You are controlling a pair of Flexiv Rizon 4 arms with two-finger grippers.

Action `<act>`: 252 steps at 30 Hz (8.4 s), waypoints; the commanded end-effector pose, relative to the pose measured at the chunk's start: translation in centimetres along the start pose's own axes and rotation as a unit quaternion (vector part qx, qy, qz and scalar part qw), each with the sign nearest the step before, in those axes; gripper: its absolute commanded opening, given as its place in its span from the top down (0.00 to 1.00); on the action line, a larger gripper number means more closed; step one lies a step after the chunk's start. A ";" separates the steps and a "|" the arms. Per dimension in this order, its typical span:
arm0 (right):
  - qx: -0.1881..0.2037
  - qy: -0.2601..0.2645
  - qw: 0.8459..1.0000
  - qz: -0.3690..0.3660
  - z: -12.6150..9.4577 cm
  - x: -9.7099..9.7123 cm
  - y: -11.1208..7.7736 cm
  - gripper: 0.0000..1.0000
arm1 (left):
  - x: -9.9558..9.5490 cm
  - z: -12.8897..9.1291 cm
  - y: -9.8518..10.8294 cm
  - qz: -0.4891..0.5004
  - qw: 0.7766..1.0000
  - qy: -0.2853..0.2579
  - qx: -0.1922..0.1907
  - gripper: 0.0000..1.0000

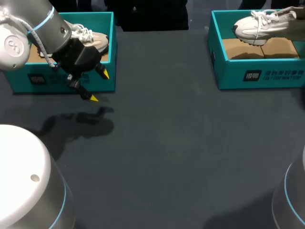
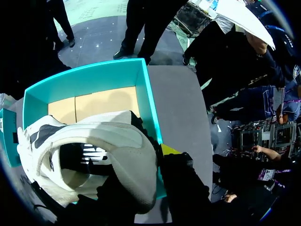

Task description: Take the shoe out of the shoebox, open the shoe tongue, remove and reinsert the insole, then place the shoe into the shoebox

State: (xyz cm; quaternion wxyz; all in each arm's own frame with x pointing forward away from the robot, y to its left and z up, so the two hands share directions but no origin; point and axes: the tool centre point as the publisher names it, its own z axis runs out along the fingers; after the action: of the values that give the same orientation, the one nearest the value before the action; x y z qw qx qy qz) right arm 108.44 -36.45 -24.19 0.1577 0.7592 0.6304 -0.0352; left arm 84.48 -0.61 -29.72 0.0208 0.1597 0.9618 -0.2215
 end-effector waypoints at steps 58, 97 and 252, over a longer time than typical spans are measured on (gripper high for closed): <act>0.014 0.006 1.000 -0.015 7.8 3.7 -8.9 1.00 | 0.0 0.0 0.0 0.000 1.000 0.000 -0.002 0.00; 0.053 0.007 0.998 -0.030 10.9 5.6 -8.9 0.58 | 0.0 0.0 0.0 0.000 1.000 0.000 -0.002 0.00; 0.030 0.099 0.995 -0.005 -13.7 15.3 -30.6 0.00 | -17.2 -14.6 23.6 0.565 0.795 0.170 -0.138 0.00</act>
State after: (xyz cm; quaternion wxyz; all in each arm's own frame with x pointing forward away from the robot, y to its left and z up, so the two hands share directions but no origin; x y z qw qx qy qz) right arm 79.89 -13.39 -20.99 0.0722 0.7605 0.6450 0.0205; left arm 106.89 20.35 -24.89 0.0151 0.6821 0.7310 0.0107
